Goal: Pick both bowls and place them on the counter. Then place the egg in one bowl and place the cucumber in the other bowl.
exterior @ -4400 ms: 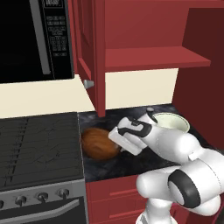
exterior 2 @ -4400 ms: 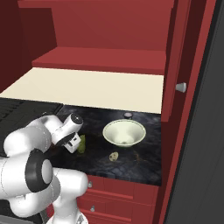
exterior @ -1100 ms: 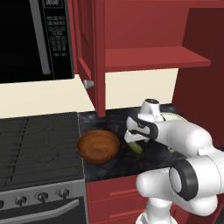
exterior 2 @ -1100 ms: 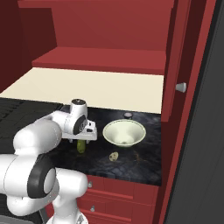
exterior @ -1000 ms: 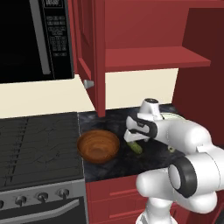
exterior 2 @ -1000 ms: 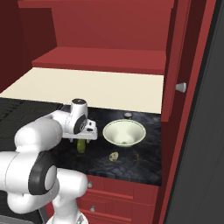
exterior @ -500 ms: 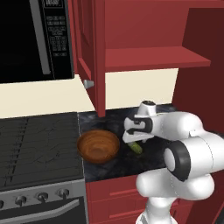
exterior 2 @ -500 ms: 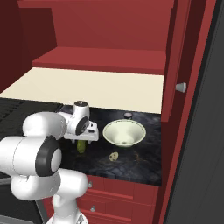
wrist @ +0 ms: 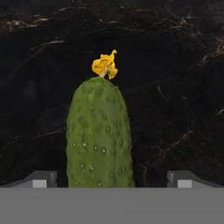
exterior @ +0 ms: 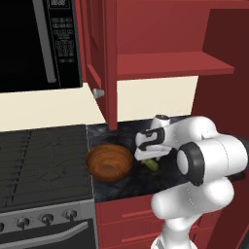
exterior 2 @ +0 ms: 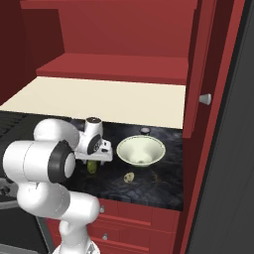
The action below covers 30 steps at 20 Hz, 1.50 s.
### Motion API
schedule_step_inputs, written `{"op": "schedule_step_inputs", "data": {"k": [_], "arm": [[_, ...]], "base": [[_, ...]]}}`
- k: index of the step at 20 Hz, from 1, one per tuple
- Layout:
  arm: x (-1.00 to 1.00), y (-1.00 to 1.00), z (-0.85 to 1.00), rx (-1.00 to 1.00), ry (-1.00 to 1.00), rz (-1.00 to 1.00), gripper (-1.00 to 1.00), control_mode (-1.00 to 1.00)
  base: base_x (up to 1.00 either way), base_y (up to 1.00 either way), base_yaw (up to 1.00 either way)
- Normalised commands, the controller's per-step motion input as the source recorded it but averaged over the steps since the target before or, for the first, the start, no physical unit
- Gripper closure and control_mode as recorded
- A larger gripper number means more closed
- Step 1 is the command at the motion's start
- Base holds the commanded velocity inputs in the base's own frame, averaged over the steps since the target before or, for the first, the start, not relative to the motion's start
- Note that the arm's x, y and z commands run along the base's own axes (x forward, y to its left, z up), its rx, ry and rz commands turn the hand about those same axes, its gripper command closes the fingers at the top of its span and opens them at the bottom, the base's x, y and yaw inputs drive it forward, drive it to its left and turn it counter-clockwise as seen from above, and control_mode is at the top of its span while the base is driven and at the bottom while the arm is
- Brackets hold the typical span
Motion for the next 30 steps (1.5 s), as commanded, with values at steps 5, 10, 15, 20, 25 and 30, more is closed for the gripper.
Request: {"op": "schedule_step_inputs", "data": {"k": [5, 10, 15, 20, 25, 30], "arm": [[0.05, 0.13, -0.22, 0.0, 0.02, 0.0, -1.0, -1.0], [0.02, 0.11, -0.23, 0.0, 0.04, 0.0, 1.0, -1.0], [0.05, 0.0, -0.11, 0.0, 0.05, 0.0, 1.0, -1.0], [-0.06, -0.21, 0.12, 0.0, -0.01, -0.01, 1.0, -1.0], [-0.39, -0.18, 0.61, -0.05, -0.12, 0.0, 1.0, -1.0], [-0.47, 0.02, 0.69, -0.04, -0.15, 0.01, 1.0, -1.0]], "base": [[0.0, 0.0, 0.0], [0.0, 0.0, 0.0], [0.0, 0.0, 0.0], [0.0, 0.0, 0.0], [0.0, 0.0, 0.0], [0.0, 0.0, 0.0]]}}
